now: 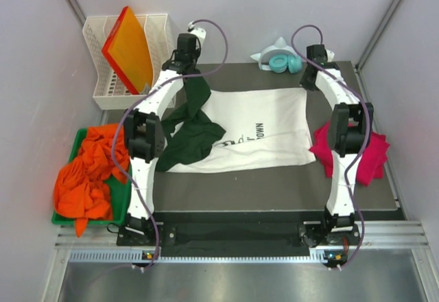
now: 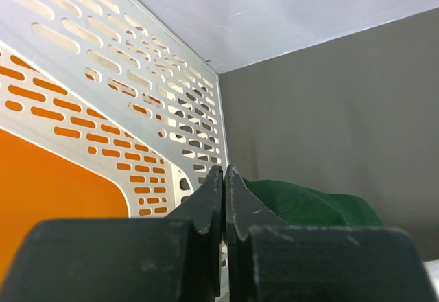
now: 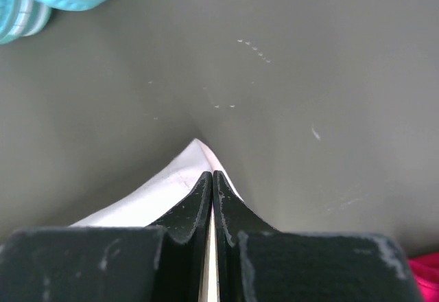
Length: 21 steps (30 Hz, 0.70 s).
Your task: Fold and stack the t-shirts
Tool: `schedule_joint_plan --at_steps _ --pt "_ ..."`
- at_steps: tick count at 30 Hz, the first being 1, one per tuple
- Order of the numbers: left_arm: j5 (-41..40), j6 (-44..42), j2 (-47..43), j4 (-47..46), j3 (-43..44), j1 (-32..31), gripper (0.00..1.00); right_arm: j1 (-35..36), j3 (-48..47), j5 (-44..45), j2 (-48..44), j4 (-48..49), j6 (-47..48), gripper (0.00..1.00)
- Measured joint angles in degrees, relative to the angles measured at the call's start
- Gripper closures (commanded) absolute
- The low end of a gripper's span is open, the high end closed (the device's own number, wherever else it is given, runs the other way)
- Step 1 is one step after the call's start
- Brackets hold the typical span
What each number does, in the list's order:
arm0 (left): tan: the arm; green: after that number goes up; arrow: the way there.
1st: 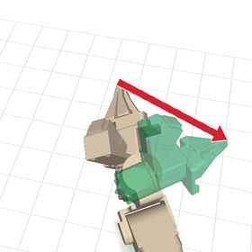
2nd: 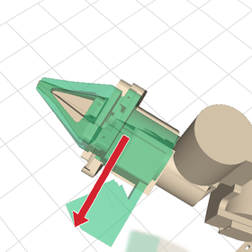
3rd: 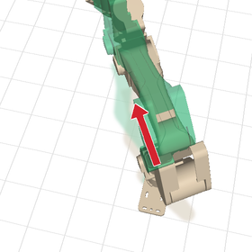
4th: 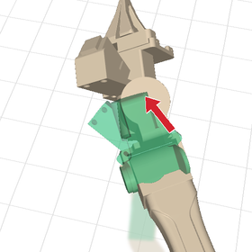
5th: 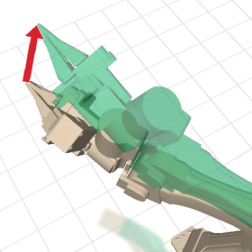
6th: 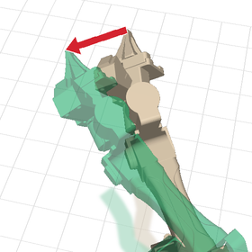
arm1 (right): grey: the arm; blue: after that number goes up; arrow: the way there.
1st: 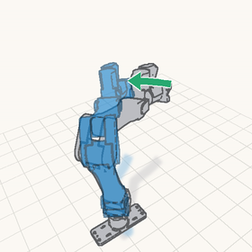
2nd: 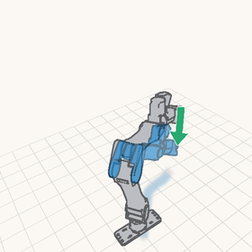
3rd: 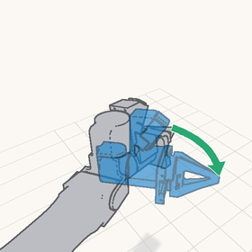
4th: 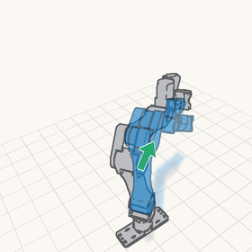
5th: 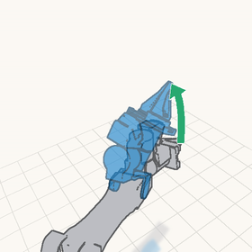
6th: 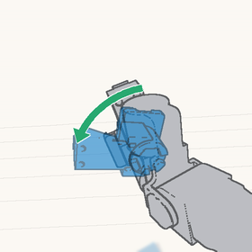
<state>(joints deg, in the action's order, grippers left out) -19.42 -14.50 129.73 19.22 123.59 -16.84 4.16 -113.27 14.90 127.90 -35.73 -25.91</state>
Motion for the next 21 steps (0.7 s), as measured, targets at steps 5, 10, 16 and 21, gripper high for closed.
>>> schedule_joint_plan --at_steps 5,10,16,21 --pt "-0.2 0.0 2.8 -0.5 3.3 0.0 1.0 -1.8 -0.5 0.0 0.7 -1.0 0.0 1.0" --pt "-0.2 0.1 4.9 -0.9 5.6 -0.2 1.0 -4.6 -0.5 -0.1 0.8 -1.2 -0.1 1.0" --pt "0.7 0.9 5.0 -1.2 5.8 -0.4 0.77 -6.3 -0.5 -0.9 0.9 -1.2 -0.2 1.0" --pt "1.5 1.1 4.6 -4.2 3.9 -0.5 0.35 -6.1 -1.0 -1.2 1.5 -1.2 -0.2 1.0"
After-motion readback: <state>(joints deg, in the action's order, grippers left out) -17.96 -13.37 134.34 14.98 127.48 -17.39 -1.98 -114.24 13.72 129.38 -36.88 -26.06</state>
